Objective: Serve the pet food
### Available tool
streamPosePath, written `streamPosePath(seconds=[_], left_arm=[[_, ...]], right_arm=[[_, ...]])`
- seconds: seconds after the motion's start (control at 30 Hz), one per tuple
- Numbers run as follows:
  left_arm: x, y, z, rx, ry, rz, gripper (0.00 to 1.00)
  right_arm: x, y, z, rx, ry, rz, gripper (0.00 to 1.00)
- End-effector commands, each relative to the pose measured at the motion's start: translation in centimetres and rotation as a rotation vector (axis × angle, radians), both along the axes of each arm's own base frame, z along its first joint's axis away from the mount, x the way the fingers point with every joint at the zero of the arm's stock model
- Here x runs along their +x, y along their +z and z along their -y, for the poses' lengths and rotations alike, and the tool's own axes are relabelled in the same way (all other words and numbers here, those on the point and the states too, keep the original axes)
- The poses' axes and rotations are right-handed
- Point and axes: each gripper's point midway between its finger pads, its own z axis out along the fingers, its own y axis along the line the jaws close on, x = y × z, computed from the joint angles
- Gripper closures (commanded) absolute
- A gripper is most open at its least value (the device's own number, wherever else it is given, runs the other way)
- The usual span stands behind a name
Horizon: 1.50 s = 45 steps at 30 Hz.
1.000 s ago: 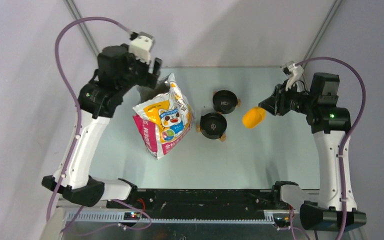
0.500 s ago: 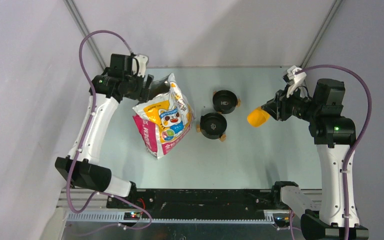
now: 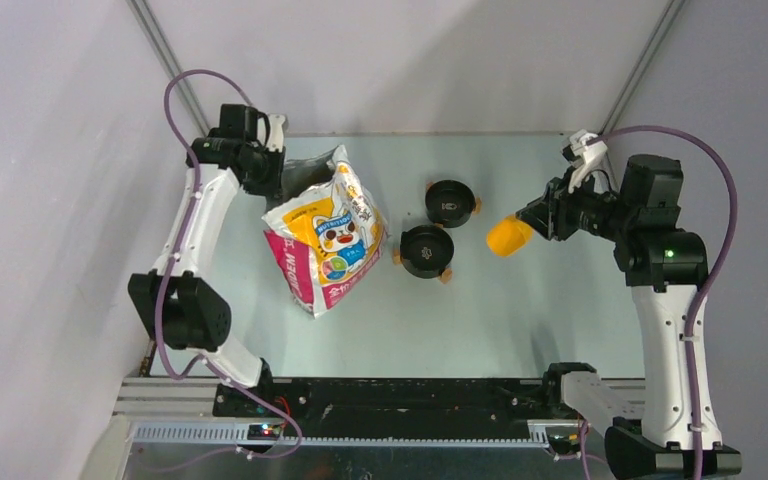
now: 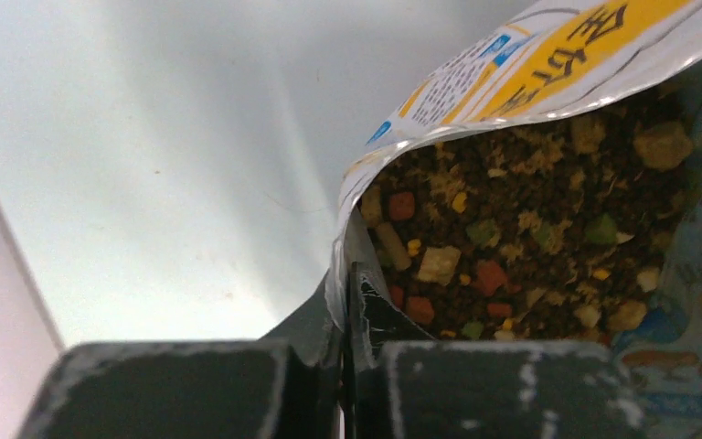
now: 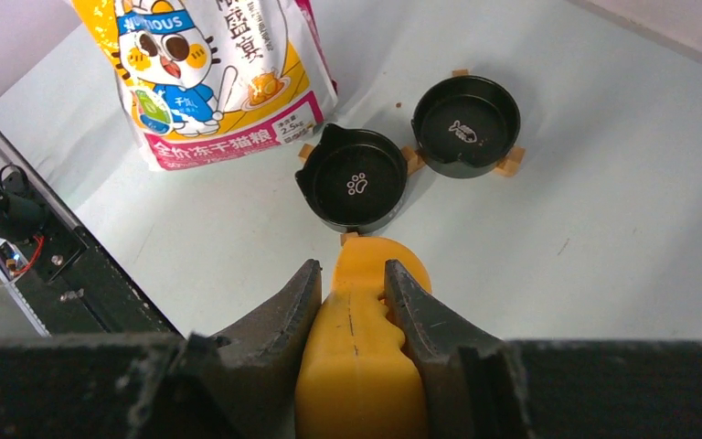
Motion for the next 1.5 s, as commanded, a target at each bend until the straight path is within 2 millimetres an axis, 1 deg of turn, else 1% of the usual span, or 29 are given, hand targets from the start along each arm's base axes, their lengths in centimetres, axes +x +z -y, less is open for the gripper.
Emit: streamPosePath(seconds=[0.0,0.03,0.07,0.1,0.13,0.17,0.2,0.23,0.27,0.3,0.33,0.37,0.4,0.43,0.47,0.57,0.6,0.63,0.67,0.7,0.73,0.83,0.87,0.97,1.03,1.13,1.23,1.37,1.47], left_arm=[[1.3,1.3,0.9,-0.087,-0.037,0.034,0.99],[1.2,1.6,1.3,-0.106,-0.059,0.048,1.00],[1.7,2.3,1.5,-0.116,-0.074,0.090,1.00],[1.5,3.2,1.9,-0.133,-0.097,0.125,1.00],[1.8,4.9,2.1,-0.140,-0.113,0.199,1.00],[1.7,5.6,2.4,-0.149,-0.133,0.229,1.00],[1.9,7.6,2.5,-0.150,-0.143,0.310,1.00],[1.9,8.3,2.7,-0.157,-0.151,0.341,1.00],[2.1,10.2,2.8,-0.157,-0.160,0.418,1.00],[2.1,11.1,3.0,-0.166,-0.176,0.452,1.00],[2.3,12.6,3.2,-0.171,-0.191,0.511,1.00],[2.2,13.2,3.7,-0.185,-0.217,0.533,1.00],[2.3,13.9,3.9,-0.193,-0.231,0.560,1.00],[2.1,14.3,4.5,-0.217,-0.259,0.566,1.00],[1.9,14.5,5.4,-0.249,-0.301,0.568,1.00],[1.4,13.9,7.0,-0.314,-0.355,0.537,1.00],[1.0,13.8,7.7,-0.331,-0.378,0.529,1.00],[0.8,13.3,8.0,-0.337,-0.386,0.514,1.00],[0.3,13.3,8.4,-0.348,-0.395,0.508,1.00],[-0.1,13.3,8.6,-0.358,-0.398,0.505,1.00],[-0.6,13.3,9.0,-0.384,-0.402,0.497,1.00],[-2.4,14.1,9.6,-0.427,-0.411,0.506,1.00],[-2.9,14.0,9.9,-0.447,-0.410,0.495,1.00],[-4.7,15.3,10.6,-0.484,-0.413,0.518,1.00],[-5.6,15.8,10.8,-0.507,-0.416,0.525,1.00],[-6.4,15.9,11.1,-0.523,-0.413,0.519,1.00],[-7.0,15.4,11.3,-0.535,-0.404,0.506,1.00],[-7.2,13.5,11.7,-0.530,-0.397,0.482,1.00],[-7.1,12.7,11.7,-0.508,-0.382,0.474,1.00]], right_arm=[[0.4,1.6,-1.5,-0.004,0.031,0.074,1.00],[0.9,2.0,-1.5,-0.014,0.015,0.096,1.00],[0.9,2.3,-2.2,-0.014,0.032,0.105,1.00],[1.6,3.0,-2.5,-0.004,0.020,0.118,1.00],[1.6,3.3,-3.3,0.017,0.034,0.108,1.00],[2.3,4.0,-3.8,0.033,0.042,0.114,1.00],[2.4,4.3,-4.5,0.061,0.051,0.095,1.00],[3.1,4.9,-5.1,0.077,0.063,0.094,1.00],[3.4,5.4,-5.6,0.093,0.074,0.090,1.00],[4.1,6.2,-6.2,0.105,0.083,0.095,1.00],[4.2,6.7,-7.1,0.118,0.105,0.097,1.00],[4.9,7.7,-7.6,0.125,0.115,0.112,1.00],[4.9,8.5,-8.6,0.133,0.142,0.125,1.00],[5.4,9.7,-9.3,0.139,0.159,0.147,1.00],[5.2,10.3,-10.6,0.143,0.197,0.163,1.00],[5.7,12.8,-14.2,0.166,0.273,0.215,1.00],[6.7,13.5,-15.1,0.182,0.274,0.225,1.00],[6.5,13.9,-16.3,0.197,0.295,0.223,1.00],[7.4,14.4,-17.2,0.223,0.292,0.215,1.00],[7.3,14.7,-18.2,0.246,0.304,0.200,1.00],[8.0,15.0,-19.1,0.260,0.315,0.206,1.00],[8.4,15.7,-21.5,0.292,0.364,0.220,1.00],[8.7,15.5,-22.3,0.295,0.377,0.218,1.00],[9.4,15.2,-24.0,0.314,0.419,0.205,1.00],[9.1,14.8,-24.9,0.308,0.442,0.198,1.00],[8.7,12.6,-26.3,0.263,0.461,0.162,1.00],[7.8,10.3,-26.6,0.215,0.466,0.123,1.00],[6.2,9.0,-26.3,0.166,0.487,0.132,1.00],[5.6,7.8,-26.1,0.104,0.494,0.153,1.00]])
